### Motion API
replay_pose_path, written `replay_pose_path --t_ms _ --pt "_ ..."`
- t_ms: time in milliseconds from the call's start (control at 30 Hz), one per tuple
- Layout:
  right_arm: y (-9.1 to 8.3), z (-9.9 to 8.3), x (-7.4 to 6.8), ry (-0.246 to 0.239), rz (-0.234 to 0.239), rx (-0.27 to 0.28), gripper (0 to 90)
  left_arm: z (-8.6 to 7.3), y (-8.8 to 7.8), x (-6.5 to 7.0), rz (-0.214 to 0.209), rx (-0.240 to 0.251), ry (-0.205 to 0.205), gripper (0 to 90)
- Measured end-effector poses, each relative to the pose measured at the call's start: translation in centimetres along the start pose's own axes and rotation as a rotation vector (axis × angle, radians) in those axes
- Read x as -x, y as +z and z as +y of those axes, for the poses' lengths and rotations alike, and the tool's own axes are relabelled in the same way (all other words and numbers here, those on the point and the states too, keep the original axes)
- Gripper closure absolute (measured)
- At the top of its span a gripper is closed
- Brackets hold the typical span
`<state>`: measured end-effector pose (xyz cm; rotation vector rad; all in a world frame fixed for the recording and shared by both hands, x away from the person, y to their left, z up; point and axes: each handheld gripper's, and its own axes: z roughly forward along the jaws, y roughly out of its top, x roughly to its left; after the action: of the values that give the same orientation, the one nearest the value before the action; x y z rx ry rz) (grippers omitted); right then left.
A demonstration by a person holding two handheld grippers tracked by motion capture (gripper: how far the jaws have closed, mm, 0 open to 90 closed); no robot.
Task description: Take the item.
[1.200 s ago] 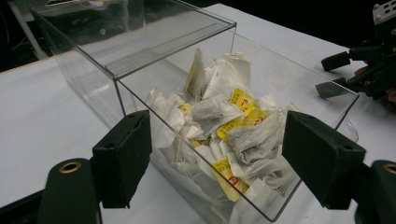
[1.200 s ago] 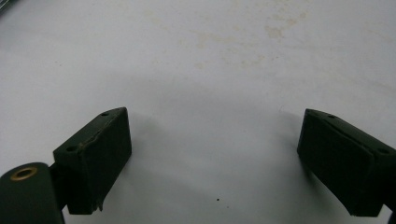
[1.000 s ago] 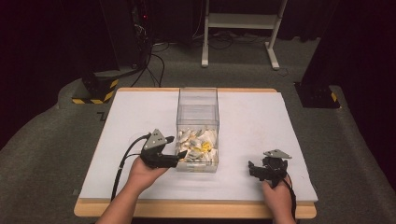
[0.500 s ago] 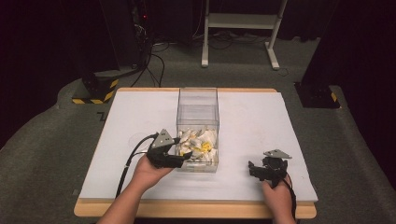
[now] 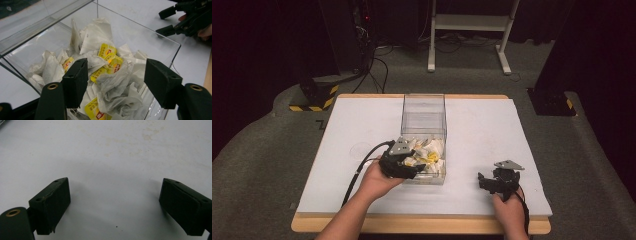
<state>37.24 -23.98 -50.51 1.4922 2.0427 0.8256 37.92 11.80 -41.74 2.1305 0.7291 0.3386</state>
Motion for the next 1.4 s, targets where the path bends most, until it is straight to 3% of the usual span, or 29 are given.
replay_pose_path --t_ms 167,367,600,800,967,1100,1233,1400 --pt "0.0 0.0 0.0 0.0 0.0 0.0 10.1 0.2 0.6 0.2 0.006 -0.036 0.008 40.3" --pt "0.0 0.0 0.0 0.0 0.0 0.0 10.2 0.3 1.5 0.5 0.044 -0.103 0.036 48.6" --pt "0.0 0.0 0.0 0.0 0.0 0.0 10.2 0.4 1.8 0.7 0.04 -0.13 0.065 58.4" --pt "0.0 0.0 0.0 -0.001 0.0 0.001 10.2 0.4 1.9 0.7 0.04 -0.141 0.06 67.9" --pt "0.0 0.0 0.0 0.0 0.0 0.0 10.2 0.4 1.8 0.5 0.038 -0.139 0.049 77.4" --pt "0.0 0.0 0.0 0.0 0.001 0.0 10.2 0.3 1.6 0.6 0.037 -0.131 0.071 87.5" --pt "0.0 0.0 0.0 -0.001 0.0 0.0 10.2 0.2 1.5 0.8 0.03 -0.107 0.077 89.3" --pt "0.0 0.0 0.0 -0.001 0.0 0.001 10.3 -0.1 1.0 0.7 0.02 -0.054 0.053 89.6"
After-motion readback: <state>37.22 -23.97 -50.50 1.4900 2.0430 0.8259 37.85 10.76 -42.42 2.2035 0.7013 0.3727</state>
